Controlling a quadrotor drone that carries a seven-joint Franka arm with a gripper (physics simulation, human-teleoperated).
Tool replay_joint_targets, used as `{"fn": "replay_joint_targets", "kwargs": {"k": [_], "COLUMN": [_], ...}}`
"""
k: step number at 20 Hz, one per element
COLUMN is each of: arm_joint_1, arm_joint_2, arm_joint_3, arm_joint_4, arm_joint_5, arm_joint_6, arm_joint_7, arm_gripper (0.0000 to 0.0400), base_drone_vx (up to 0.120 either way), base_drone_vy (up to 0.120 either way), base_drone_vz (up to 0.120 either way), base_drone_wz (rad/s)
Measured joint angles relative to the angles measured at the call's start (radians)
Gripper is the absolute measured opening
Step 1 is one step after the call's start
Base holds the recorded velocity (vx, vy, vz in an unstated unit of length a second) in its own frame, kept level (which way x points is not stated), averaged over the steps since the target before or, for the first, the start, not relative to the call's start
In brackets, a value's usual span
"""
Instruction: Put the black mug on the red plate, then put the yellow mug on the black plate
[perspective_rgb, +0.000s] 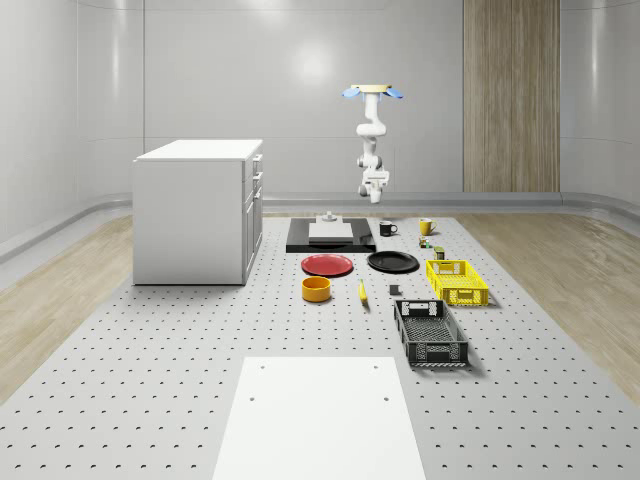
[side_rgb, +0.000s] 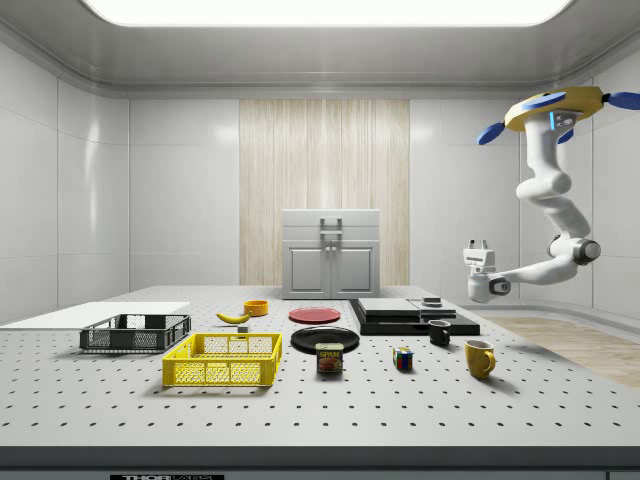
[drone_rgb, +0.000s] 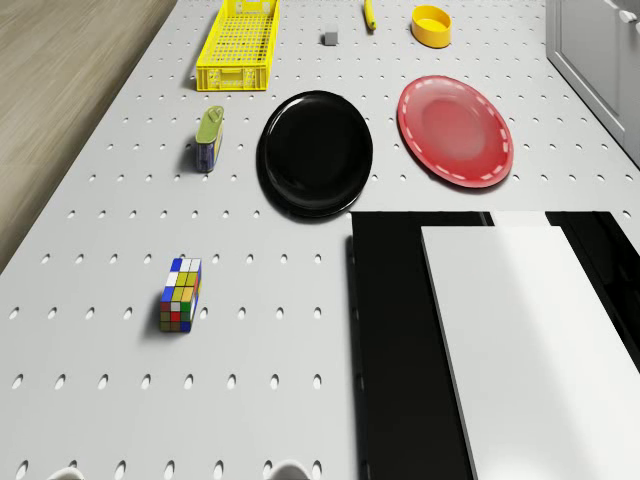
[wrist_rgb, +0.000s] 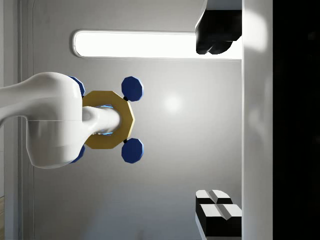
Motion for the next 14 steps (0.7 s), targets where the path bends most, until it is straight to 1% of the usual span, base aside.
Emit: {"fn": "replay_joint_targets", "kwargs": {"k": [14], "arm_joint_1": [-0.004], "arm_joint_2": [-0.007], "arm_joint_3": [0.011], "arm_joint_4": [-0.007], "arm_joint_5": [-0.015], "arm_joint_6": [0.011], "arm_joint_7": [0.002], "arm_gripper": [0.04], "base_drone_vx": [0.12], "base_drone_vy": [0.0], "base_drone_vz": [0.0], "base_drone_wz": [0.0]}}
